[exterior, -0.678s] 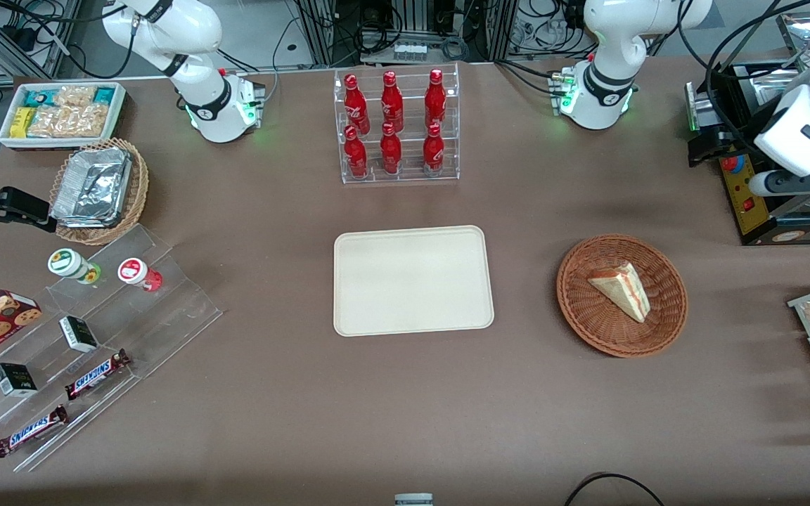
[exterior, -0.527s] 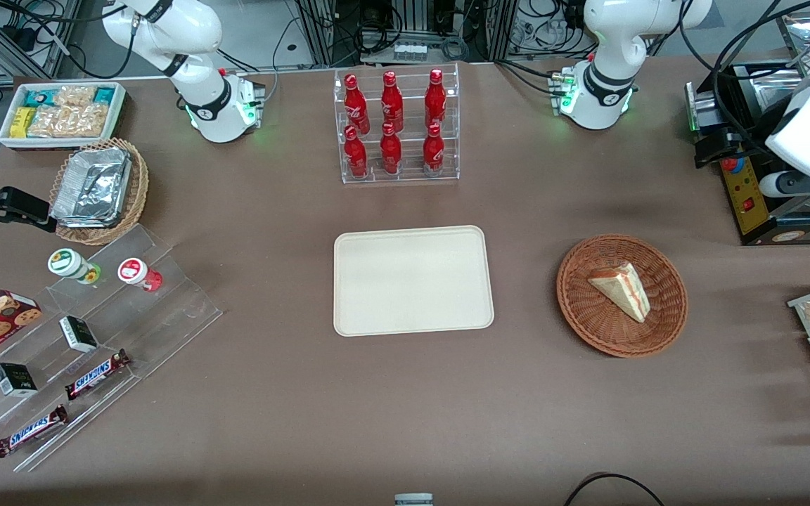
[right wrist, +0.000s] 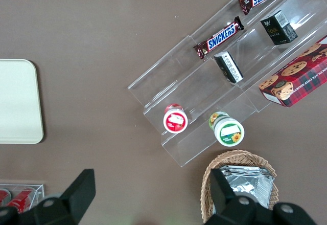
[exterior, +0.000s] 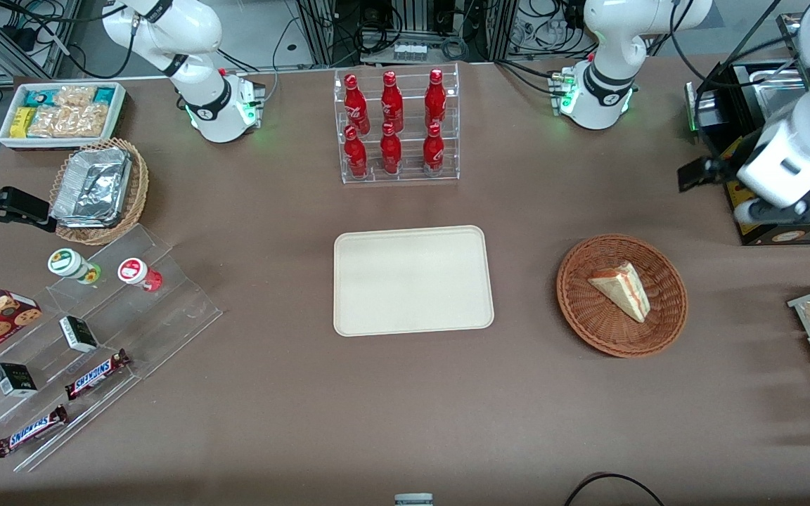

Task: Place sandwich from basket to tray
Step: 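Move the open left gripper over the wrapped sandwich in the wicker basket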

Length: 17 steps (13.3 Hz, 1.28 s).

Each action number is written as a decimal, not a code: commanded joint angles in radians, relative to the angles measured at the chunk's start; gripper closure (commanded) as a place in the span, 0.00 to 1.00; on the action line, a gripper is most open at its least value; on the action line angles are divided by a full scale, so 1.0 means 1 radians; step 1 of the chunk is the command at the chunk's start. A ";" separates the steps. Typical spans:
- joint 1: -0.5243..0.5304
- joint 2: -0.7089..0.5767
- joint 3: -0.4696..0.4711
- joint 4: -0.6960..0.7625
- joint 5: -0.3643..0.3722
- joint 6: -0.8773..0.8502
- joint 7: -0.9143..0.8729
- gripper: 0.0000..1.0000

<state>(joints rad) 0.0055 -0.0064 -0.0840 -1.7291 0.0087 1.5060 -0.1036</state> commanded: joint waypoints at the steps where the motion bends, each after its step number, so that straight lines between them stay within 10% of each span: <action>1: 0.001 0.015 0.000 -0.092 0.011 0.115 -0.001 0.00; 9: -0.004 0.117 -0.002 -0.231 0.013 0.391 -0.106 0.00; 17: -0.010 0.152 -0.002 -0.355 0.013 0.627 -0.657 0.00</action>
<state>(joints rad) 0.0046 0.1514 -0.0844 -2.0373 0.0095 2.0615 -0.6684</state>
